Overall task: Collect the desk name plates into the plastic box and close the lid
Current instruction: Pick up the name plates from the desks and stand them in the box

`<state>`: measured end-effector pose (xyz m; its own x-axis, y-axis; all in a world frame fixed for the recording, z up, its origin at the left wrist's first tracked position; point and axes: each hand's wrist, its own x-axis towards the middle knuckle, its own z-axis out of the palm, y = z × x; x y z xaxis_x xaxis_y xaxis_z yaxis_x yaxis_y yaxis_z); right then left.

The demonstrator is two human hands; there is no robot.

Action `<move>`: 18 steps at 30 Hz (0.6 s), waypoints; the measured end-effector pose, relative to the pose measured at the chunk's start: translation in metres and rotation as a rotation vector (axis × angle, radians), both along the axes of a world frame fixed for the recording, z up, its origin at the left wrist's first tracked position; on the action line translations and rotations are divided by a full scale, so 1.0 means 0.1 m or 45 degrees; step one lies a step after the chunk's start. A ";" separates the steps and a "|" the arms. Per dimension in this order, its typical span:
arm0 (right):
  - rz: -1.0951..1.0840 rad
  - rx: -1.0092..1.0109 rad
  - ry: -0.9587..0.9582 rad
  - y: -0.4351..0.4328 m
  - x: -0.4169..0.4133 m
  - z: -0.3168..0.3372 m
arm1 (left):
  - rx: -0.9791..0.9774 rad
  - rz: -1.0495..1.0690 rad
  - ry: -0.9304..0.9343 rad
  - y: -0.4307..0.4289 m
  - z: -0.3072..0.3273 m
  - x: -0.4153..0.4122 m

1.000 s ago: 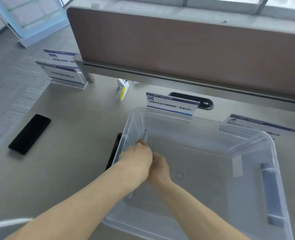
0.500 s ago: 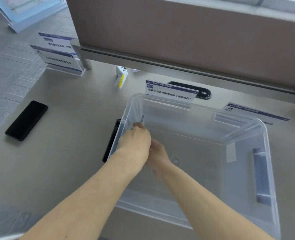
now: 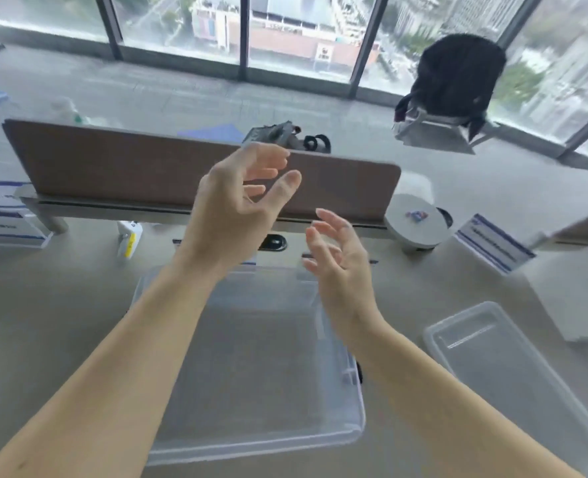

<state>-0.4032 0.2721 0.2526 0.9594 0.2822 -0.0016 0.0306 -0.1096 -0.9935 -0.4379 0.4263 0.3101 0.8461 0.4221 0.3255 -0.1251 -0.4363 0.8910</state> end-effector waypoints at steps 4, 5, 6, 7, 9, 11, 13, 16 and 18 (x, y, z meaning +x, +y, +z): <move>-0.111 0.057 -0.319 -0.70 0.36 1.03 | -0.053 -0.041 -0.209 -0.46 0.65 0.26; -0.142 0.074 -0.370 -0.87 0.41 1.22 | -0.043 -0.061 -0.234 -0.59 0.78 0.32; -0.175 0.084 -0.412 -1.05 0.45 1.38 | -0.037 -0.084 -0.256 -0.72 0.90 0.37; -0.209 0.087 -0.444 -1.23 0.50 1.50 | -0.036 -0.108 -0.276 -0.86 0.99 0.44; -0.275 0.088 -0.493 -1.62 0.61 1.66 | -0.038 -0.156 -0.293 -1.15 1.12 0.60; -0.320 0.095 -0.516 -2.04 0.76 1.71 | -0.046 -0.204 -0.281 -1.47 1.16 0.81; -0.367 0.088 -0.522 -2.49 0.97 1.66 | -0.087 -0.249 -0.244 -1.82 1.11 1.06; -0.466 0.058 -0.470 -3.17 1.40 1.44 | -0.118 -0.309 -0.128 -2.41 0.88 1.51; -0.503 0.016 -0.422 -3.57 1.77 1.24 | -0.185 -0.336 -0.043 -2.79 0.65 1.86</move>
<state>-0.2264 -0.0848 0.3767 0.9410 -0.1041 0.3220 0.3030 -0.1647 -0.9387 -0.2521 0.1472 0.3749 0.9224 0.2330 0.3080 -0.2482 -0.2532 0.9350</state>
